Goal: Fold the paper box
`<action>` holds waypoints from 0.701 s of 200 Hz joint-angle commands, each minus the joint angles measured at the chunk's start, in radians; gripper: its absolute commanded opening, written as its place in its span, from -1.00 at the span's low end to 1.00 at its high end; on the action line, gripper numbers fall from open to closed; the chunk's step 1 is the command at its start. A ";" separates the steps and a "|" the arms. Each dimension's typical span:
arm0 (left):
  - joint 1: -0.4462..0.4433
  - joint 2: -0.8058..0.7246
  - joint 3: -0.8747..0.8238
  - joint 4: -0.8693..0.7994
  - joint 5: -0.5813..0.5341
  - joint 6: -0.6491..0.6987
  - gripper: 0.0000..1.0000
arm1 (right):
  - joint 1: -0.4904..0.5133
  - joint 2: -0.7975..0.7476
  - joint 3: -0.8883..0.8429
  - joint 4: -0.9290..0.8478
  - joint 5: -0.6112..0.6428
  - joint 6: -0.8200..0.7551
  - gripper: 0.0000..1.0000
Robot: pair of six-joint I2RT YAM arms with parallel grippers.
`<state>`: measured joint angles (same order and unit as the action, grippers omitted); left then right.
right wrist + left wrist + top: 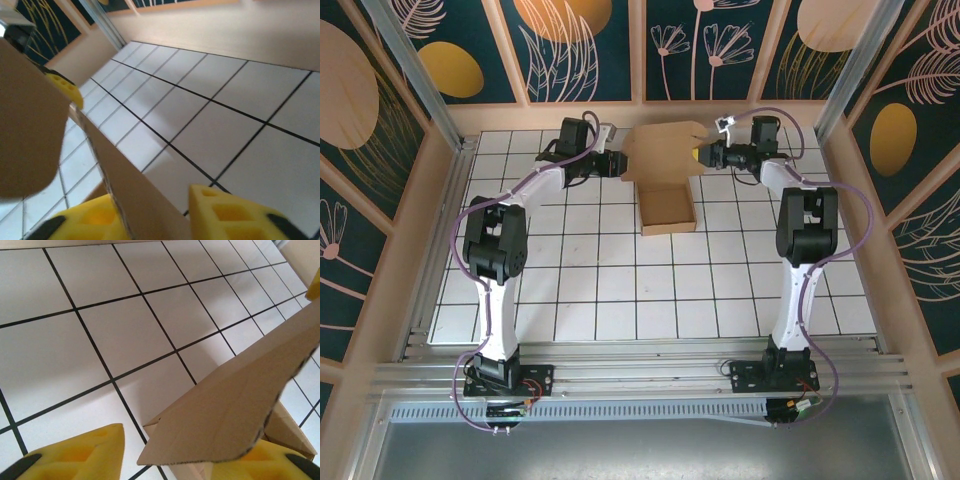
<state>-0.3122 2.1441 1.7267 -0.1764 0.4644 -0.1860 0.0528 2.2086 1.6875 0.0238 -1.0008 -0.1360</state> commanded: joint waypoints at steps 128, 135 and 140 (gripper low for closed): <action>0.007 -0.158 -0.079 -0.004 -0.156 0.121 0.39 | 0.154 -0.270 -0.276 0.039 0.430 -0.408 -0.83; 0.022 -0.149 -0.050 -0.038 -0.129 0.146 0.42 | 0.152 -0.273 -0.269 0.020 0.425 -0.436 -0.84; 0.032 -0.143 -0.031 -0.061 -0.112 0.166 0.45 | 0.151 -0.273 -0.257 0.004 0.418 -0.454 -0.84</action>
<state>-0.3367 2.0129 1.6005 -0.1440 0.3141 -0.1253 0.2146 1.9816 1.4284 0.0772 -0.5987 -0.4191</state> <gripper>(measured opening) 0.699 0.087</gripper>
